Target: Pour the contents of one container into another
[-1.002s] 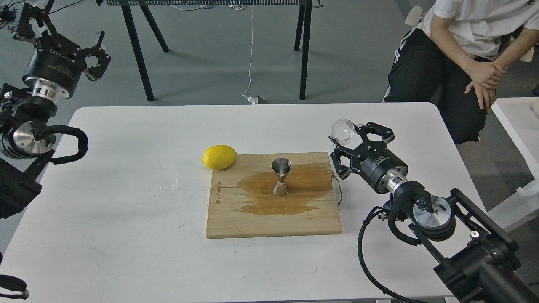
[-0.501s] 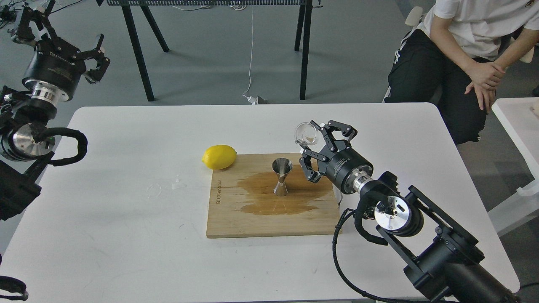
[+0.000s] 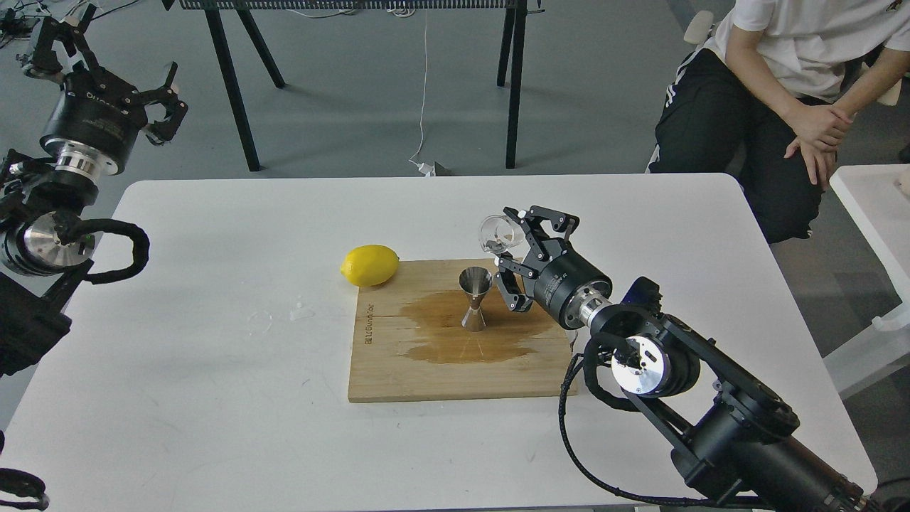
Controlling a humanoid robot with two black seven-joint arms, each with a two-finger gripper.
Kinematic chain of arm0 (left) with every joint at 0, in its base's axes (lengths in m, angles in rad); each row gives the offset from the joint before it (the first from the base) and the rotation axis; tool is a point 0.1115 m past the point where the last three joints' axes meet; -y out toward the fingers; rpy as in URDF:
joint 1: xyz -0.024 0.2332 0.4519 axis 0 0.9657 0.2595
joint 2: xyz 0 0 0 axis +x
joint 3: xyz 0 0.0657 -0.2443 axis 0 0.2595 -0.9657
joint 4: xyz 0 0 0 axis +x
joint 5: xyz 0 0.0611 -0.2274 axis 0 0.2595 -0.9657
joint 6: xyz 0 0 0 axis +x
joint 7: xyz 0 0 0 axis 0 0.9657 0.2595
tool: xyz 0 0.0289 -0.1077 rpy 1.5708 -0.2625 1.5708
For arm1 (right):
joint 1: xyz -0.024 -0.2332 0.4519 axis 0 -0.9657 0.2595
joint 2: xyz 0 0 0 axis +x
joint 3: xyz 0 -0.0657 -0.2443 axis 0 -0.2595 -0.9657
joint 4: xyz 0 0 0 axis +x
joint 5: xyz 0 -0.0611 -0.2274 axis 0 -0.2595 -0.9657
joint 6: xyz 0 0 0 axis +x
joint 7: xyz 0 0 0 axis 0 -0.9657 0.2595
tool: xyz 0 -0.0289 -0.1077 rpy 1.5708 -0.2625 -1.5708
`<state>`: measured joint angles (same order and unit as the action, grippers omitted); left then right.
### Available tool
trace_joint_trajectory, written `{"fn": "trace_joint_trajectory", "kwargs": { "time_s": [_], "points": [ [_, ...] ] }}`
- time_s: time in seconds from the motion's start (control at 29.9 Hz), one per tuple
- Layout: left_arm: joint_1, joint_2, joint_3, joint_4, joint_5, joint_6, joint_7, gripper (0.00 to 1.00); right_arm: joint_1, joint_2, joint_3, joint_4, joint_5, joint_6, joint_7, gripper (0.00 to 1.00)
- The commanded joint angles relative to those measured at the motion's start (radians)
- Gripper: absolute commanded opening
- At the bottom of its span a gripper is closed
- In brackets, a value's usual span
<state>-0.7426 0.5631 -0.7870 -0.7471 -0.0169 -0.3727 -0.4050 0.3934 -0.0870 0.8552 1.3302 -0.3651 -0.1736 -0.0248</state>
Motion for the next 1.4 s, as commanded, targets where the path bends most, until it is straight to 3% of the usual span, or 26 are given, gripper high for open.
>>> {"fn": "trace_joint_trajectory", "kwargs": {
  "time_s": [0.0, 0.4, 1.37],
  "points": [
    [-0.001, 0.0, -0.003, 0.0, 0.0, 0.0, 0.0, 1.0, 0.005, 0.001, -0.005, -0.006, -0.06, -0.006, 0.0, 0.19],
    [0.0, 0.0, -0.005, 0.0, 0.0, 0.0, 0.0, 1.0, 0.007, 0.012, -0.08, -0.003, -0.265, -0.038, 0.005, 0.19],
    [0.005, 0.0, -0.005, 0.0, 0.0, 0.0, 0.0, 1.0, 0.03, 0.018, -0.119, -0.026, -0.402, -0.055, 0.02, 0.19]
  ]
}}
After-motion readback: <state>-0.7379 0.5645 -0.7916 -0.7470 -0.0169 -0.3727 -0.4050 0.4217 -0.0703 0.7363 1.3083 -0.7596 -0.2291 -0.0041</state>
